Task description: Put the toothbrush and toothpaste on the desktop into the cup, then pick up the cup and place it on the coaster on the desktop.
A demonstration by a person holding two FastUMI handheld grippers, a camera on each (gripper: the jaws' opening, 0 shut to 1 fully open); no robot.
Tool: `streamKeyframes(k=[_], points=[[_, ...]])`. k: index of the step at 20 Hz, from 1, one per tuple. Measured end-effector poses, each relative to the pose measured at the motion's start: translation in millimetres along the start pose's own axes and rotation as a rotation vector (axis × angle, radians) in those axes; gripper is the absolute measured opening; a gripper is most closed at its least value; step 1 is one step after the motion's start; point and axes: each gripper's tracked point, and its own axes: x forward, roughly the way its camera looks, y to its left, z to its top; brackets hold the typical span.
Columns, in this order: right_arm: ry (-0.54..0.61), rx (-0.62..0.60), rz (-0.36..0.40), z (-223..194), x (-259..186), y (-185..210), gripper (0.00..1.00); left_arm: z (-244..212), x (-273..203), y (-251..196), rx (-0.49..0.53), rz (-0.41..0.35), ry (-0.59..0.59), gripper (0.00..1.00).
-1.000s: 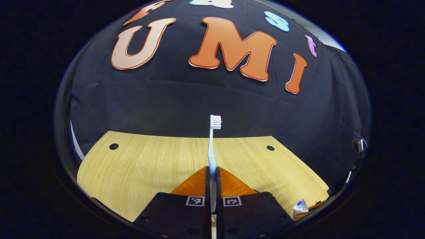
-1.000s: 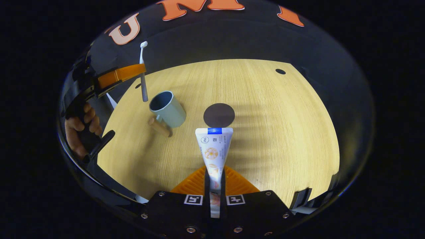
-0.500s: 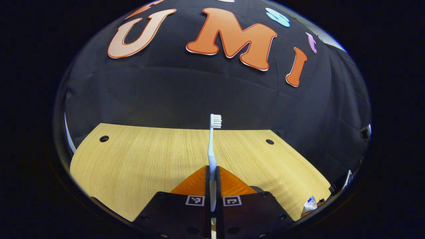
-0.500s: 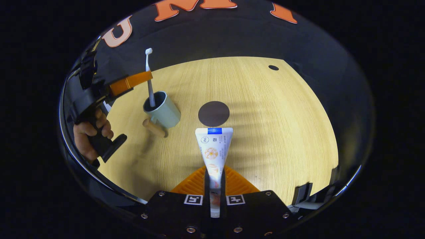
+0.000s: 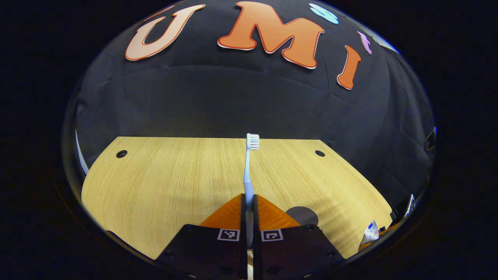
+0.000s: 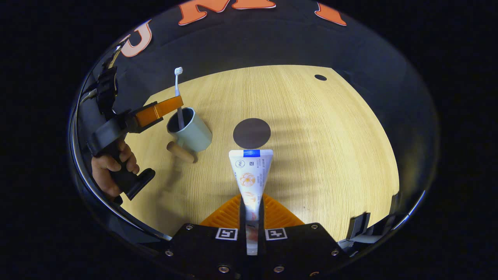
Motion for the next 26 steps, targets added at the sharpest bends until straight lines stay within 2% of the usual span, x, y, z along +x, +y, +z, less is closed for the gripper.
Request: streamKeyframes(k=[12, 20, 23, 26], points=[[0.002, 0.008, 0.004, 2.0, -2.7, -5.5, 0.11, -12.9, 0.6, 8.3, 0.005, 0.059, 0.063, 0.07], [-0.001, 0.017, 0.003, 3.0, -0.2, -7.5, 0.11, -16.1, 1.6, 6.0, 0.032, 0.071, 0.091, 0.09], [-0.001, 0.017, 0.002, 4.4, -0.9, -8.8, 0.12, -16.3, -1.1, 3.8, 0.043, 0.069, 0.100, 0.20], [-0.003, 0.011, 0.004, 5.9, -0.8, -9.7, 0.11, -20.6, -5.8, 1.6, 0.064, 0.069, 0.106, 0.42]])
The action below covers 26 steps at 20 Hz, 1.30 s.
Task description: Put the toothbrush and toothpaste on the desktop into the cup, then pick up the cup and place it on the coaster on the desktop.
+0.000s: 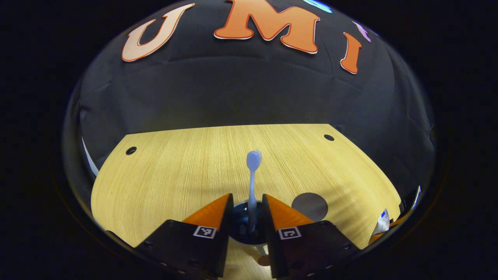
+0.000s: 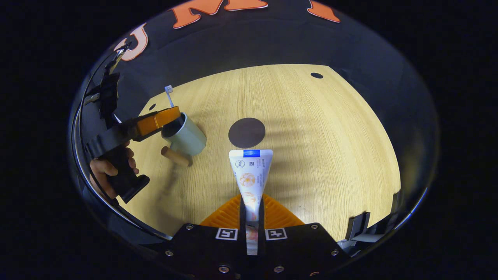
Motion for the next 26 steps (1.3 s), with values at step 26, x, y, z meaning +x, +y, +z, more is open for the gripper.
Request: streamKeyframes(k=[26], points=[[-0.405, -0.220, 0.265, 138.1, 20.3, 100.2, 0.11, 6.0, -125.9, 72.8, -0.048, 0.102, -0.091, 0.89]])
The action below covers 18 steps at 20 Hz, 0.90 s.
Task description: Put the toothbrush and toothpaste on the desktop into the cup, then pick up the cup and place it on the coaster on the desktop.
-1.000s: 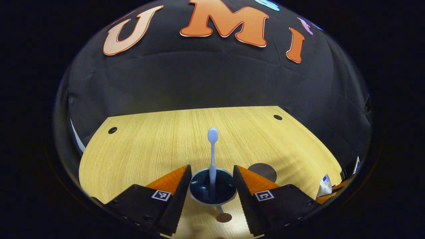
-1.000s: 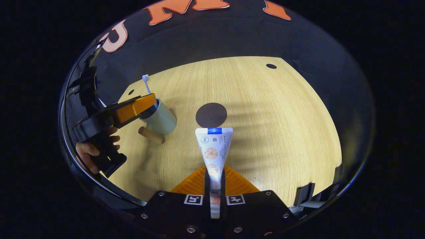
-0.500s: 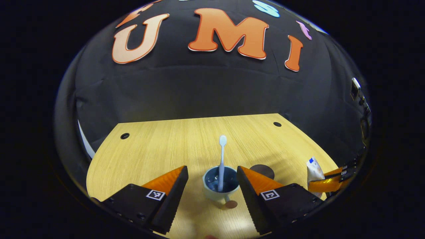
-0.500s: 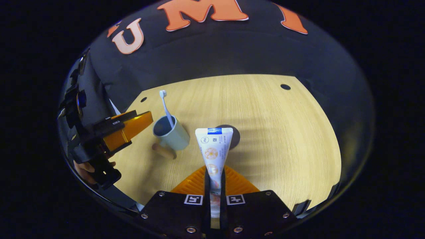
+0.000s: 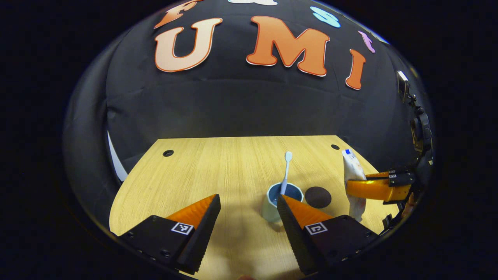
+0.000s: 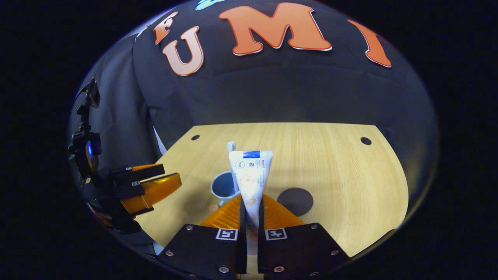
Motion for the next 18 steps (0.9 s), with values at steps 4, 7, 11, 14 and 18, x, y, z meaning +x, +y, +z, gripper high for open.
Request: streamKeyframes(k=[4, 7, 11, 14, 18], points=[[-0.080, -0.028, 0.040, 17.6, 28.0, 13.7, 0.11, -9.0, -10.2, 13.4, -0.011, 0.019, 0.013, 0.89], [-0.136, -0.030, 0.084, 35.2, 39.5, 32.8, 0.11, -16.6, -19.8, 21.8, -0.004, 0.029, 0.024, 0.89], [-0.177, -0.034, 0.127, 49.2, 59.7, 50.9, 0.11, -24.2, -27.7, 31.5, 0.000, 0.038, 0.041, 0.88], [-0.203, -0.029, 0.149, 57.2, 74.0, 60.2, 0.11, -26.5, -29.6, 38.0, -0.003, 0.047, 0.041, 0.88], [-0.234, -0.038, 0.157, 66.2, 90.3, 64.6, 0.11, -30.2, -29.6, 41.8, -0.010, 0.047, 0.052, 0.89]])
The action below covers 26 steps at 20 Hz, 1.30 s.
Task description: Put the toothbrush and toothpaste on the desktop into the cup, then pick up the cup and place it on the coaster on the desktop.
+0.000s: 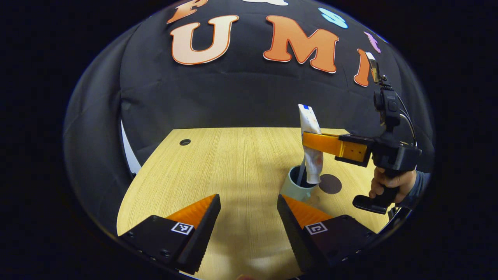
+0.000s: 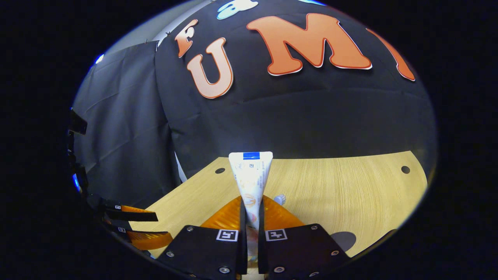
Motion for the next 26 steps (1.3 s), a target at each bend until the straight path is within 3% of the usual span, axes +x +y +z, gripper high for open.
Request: streamKeyframes(k=[6, 20, 26], points=[[0.001, 0.004, -0.007, -2.5, 16.4, -10.8, 0.11, -10.1, 4.9, 3.4, -0.021, 0.000, 0.034, 0.89], [0.102, -0.123, -0.040, -47.7, 18.7, -9.6, 0.11, -16.0, 14.2, 3.8, -0.055, 0.002, 0.058, 0.89], [0.181, -0.158, -0.072, -67.3, 15.2, -13.9, 0.16, -19.5, 15.6, 4.4, -0.059, 0.001, 0.066, 0.89]])
